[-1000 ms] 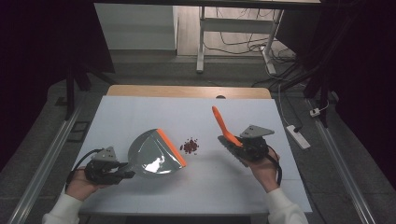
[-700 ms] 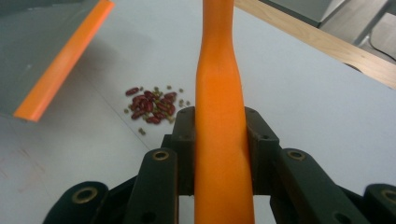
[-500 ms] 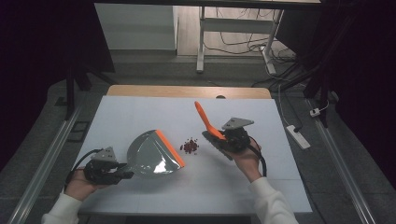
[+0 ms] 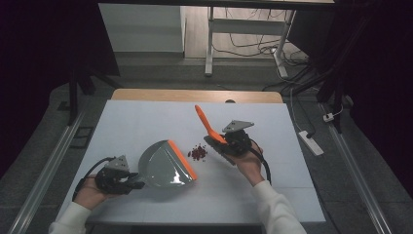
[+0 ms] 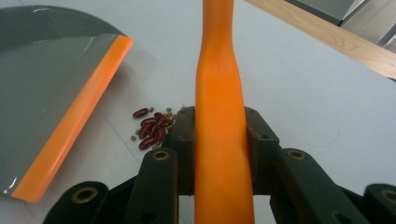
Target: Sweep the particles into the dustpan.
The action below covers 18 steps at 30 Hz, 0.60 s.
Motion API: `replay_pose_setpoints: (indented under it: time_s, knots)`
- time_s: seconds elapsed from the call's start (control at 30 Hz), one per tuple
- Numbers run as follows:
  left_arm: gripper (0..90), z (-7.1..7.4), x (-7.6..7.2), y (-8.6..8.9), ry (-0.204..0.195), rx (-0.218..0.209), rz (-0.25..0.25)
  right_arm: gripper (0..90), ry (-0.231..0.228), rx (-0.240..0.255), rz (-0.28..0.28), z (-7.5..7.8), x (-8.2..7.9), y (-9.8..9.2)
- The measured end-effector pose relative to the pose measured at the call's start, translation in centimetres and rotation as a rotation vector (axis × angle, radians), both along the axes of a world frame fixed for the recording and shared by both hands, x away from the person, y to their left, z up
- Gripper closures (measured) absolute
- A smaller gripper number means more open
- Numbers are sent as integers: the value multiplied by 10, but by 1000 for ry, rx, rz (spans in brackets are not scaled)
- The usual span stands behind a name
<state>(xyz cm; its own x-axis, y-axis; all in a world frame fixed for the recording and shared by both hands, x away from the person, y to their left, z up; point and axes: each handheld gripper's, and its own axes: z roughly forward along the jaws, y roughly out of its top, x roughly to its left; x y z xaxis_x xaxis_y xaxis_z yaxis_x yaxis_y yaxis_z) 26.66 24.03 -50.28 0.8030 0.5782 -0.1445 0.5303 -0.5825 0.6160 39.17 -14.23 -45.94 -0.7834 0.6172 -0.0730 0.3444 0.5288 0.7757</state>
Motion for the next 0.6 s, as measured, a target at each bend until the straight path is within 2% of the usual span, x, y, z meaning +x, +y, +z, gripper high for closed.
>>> replay_pose_setpoints:
  time_s: [0.4,0.53,0.6]
  knots:
    - [621,-5,6,-6,28,1,8,696,9,-12,-17,-9,12,12]
    - [621,-6,7,-7,40,-21,-1,696,11,-13,-18,-11,15,16]
    - [621,-7,7,-8,44,-18,3,696,10,-17,-14,-11,16,18]
